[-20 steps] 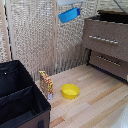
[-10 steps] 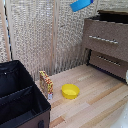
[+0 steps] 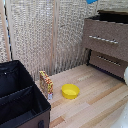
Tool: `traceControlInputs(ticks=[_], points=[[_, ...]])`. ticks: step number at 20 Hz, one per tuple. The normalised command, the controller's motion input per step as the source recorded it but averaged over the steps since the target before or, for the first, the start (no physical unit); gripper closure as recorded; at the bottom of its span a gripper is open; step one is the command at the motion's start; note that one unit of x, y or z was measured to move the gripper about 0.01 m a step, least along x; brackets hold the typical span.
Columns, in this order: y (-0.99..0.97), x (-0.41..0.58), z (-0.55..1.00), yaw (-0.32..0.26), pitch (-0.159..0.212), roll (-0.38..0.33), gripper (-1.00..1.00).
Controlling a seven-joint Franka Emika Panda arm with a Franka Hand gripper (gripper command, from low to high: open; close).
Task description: Kindly move your gripper toward the top drawer's handle. With caution, hold the handle robustly using your gripper and pull open the top drawer. Let the handle go. Relocate your gripper to the bowl placed in the background. Gently hold the bowl using your gripper. Bring the gripper and the bowl to the ajar drawer. Softly release the bowl into it.
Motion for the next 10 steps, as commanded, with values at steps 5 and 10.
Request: traceControlInputs(ticks=[5, 10], points=[[-1.00, -0.300, 0.12, -0.015, 0.110, 0.076, 1.00], [-0.77, -0.061, -0.06, -0.001, 0.062, 0.013, 1.00]])
